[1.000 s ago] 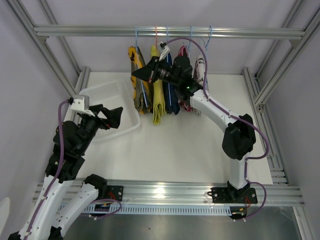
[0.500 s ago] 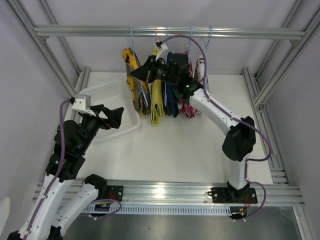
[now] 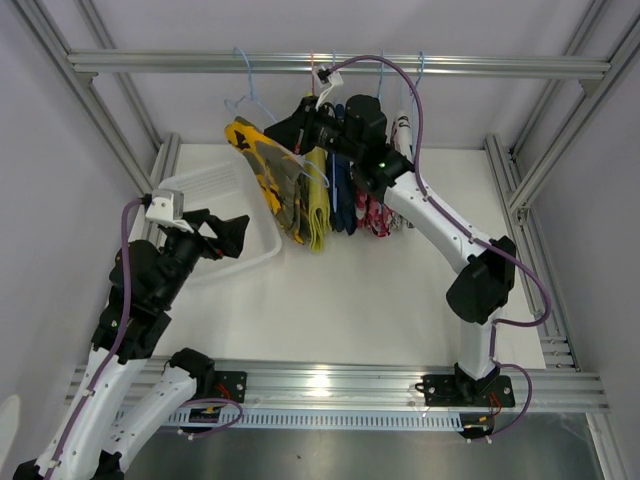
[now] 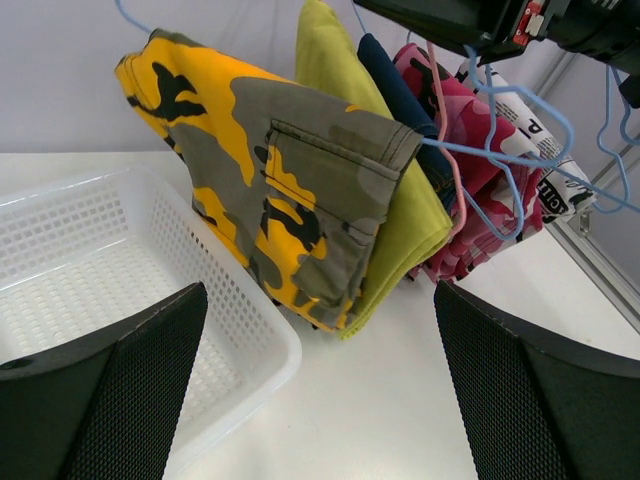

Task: Remove the trousers from the hanger
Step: Pick up the hanger from the clothesline.

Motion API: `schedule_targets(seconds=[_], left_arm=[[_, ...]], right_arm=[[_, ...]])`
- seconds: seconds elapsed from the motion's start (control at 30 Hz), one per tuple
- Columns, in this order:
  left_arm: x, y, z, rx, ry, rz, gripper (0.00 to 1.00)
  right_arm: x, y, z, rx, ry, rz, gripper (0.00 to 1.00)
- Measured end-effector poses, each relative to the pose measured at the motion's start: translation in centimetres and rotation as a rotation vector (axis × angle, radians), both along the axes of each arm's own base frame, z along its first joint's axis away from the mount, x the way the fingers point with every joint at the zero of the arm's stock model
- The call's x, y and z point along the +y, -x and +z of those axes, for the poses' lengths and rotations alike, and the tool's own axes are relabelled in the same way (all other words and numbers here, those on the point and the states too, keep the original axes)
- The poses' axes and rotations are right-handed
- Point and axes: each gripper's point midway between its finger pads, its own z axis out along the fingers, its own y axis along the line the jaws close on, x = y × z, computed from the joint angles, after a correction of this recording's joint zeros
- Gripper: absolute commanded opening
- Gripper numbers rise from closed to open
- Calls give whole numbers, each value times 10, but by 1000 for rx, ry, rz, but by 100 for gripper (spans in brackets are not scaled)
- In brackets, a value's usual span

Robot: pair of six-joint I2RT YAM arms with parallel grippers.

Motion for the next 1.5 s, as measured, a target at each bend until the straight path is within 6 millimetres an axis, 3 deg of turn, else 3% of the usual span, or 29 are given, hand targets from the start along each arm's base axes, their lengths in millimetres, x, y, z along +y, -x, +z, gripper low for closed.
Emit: schedule_targets(seconds=[0.3, 0.63, 0.77, 0.93, 1.17, 1.23, 1.5], left_arm=[[-1, 0, 0, 0, 0, -3, 99], [-2, 1, 0, 0, 0, -11, 99], [-3, 1, 0, 0, -1, -14, 99], [-4, 1, 0, 2, -1, -20, 100], [-6, 1, -1, 4, -2, -29, 99], [-6, 1, -1, 5, -3, -30, 99], [-7, 1, -2, 4, -10, -34, 99]], right_arm=[[-3, -2, 6, -5, -7, -28, 0], [-10, 3, -4, -9, 1, -84, 0], [-5, 7, -5, -16, 0, -81, 20], [1, 17, 9, -59, -42, -34, 40], [12, 33, 30, -94, -94, 76, 55], [15, 34, 33, -99, -100, 94, 55], [22, 26, 15, -106, -46, 47, 68]])
